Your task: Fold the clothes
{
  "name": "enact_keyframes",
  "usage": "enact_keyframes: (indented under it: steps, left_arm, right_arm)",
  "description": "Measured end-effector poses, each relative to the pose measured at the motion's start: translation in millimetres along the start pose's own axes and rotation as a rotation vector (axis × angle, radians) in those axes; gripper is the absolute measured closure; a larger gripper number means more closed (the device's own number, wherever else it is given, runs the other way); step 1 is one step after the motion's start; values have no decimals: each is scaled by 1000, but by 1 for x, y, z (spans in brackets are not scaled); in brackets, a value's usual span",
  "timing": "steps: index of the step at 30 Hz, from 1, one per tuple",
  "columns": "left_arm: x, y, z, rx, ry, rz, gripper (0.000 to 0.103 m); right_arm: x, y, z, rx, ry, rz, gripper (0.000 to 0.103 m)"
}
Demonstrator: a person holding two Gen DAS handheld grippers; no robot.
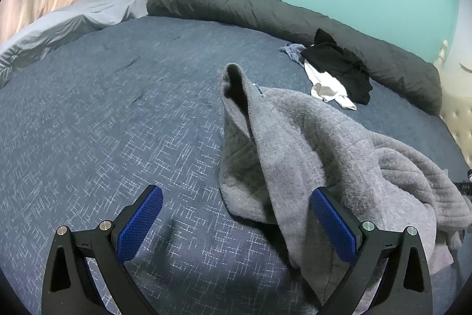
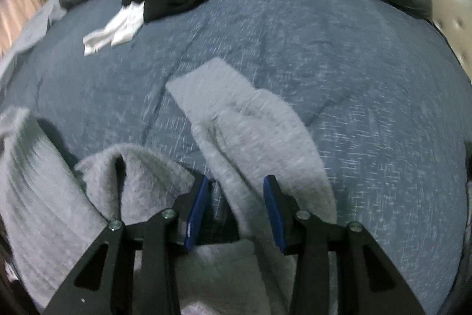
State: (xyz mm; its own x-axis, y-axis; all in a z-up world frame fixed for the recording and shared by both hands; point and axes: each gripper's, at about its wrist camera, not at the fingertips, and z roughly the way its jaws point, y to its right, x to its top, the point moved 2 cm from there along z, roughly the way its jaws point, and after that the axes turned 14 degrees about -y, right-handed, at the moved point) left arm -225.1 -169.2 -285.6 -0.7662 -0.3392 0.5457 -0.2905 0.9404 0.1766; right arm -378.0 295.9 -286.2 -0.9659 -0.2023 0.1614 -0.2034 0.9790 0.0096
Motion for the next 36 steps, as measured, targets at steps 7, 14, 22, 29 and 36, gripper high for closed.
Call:
enact_keyframes:
  steps: [7, 14, 22, 29, 36]
  left_arm:
    - [0, 2, 0, 6, -2, 2, 0]
    - [-1, 5, -2, 8, -1, 5, 0]
    - [-3, 11, -8, 13, 9, 20, 0]
    - [-4, 15, -9, 19, 11, 29, 0]
    - [-4, 16, -6, 26, 11, 39, 0]
  right_arm:
    - [-4, 3, -16, -27, 69, 20, 97]
    - [-33, 67, -83, 9, 227, 193, 97]
    - [-109, 166, -119, -56, 254, 448, 97]
    - [-147, 214, -119, -69, 242, 583, 97]
    - [-132, 240, -133, -93, 319, 648, 97]
